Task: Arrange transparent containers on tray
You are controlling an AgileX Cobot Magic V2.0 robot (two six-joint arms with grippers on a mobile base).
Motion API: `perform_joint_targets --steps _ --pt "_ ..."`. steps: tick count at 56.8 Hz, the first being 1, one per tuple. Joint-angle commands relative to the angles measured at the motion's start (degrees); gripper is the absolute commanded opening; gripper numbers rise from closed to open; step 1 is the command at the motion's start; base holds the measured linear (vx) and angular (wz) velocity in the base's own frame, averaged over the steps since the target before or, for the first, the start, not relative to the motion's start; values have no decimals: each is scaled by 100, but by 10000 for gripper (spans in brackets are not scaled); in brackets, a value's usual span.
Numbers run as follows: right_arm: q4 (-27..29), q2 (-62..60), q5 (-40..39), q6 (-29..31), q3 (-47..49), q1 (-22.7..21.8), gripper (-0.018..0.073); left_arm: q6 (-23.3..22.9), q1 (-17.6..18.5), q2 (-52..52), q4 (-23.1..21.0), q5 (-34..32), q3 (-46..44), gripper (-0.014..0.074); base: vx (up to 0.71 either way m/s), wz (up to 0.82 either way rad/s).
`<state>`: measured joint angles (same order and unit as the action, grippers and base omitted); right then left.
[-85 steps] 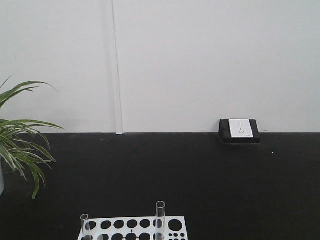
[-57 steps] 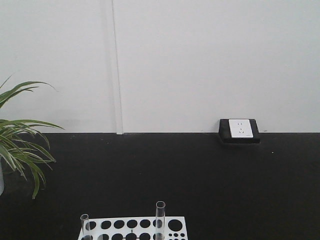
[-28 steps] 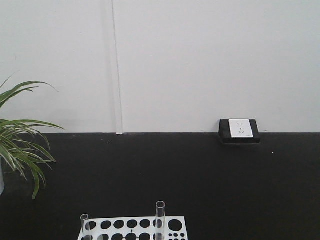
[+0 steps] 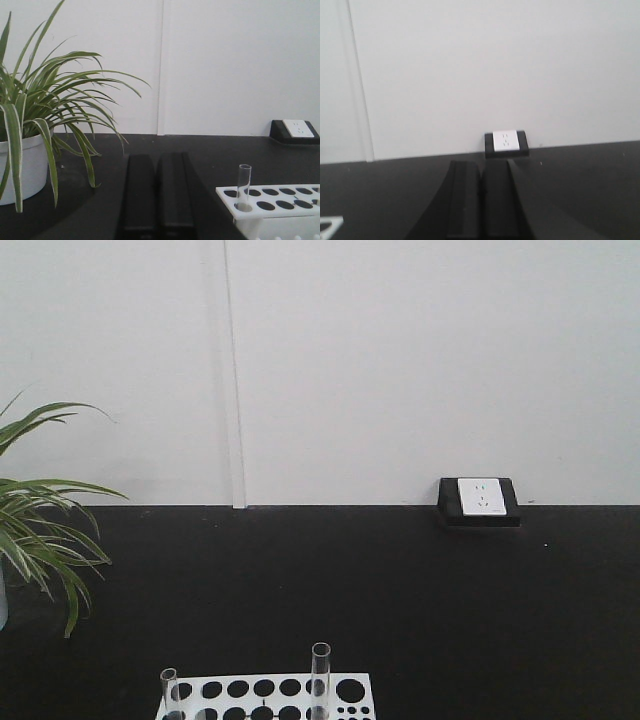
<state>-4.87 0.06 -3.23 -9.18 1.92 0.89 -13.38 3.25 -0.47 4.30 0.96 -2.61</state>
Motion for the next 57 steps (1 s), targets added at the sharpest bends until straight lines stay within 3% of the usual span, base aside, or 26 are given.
perform_joint_targets --steps 1,8,16,41,48,57 --pt "-54 324 -54 9 761 -25 -11 14 -8 277 18 -96 -831 38 0 0" --pt "-180 973 601 15 1758 -25 -11 14 -8 828 321 249 -1766 38 0 0" --pt "-180 1679 739 15 2473 -25 -11 14 -8 1596 630 283 -2516 38 0 0" --pt "-180 3476 781 15 2716 -25 8 -46 -8 3188 612 84 -2618 48 0 0" --pt "-180 3698 738 15 2716 -25 48 -20 -8 3565 612 84 -2618 94 0 0" --pt "-180 3813 684 15 2716 -25 148 304 -8 4059 618 96 -2618 254 0 0"
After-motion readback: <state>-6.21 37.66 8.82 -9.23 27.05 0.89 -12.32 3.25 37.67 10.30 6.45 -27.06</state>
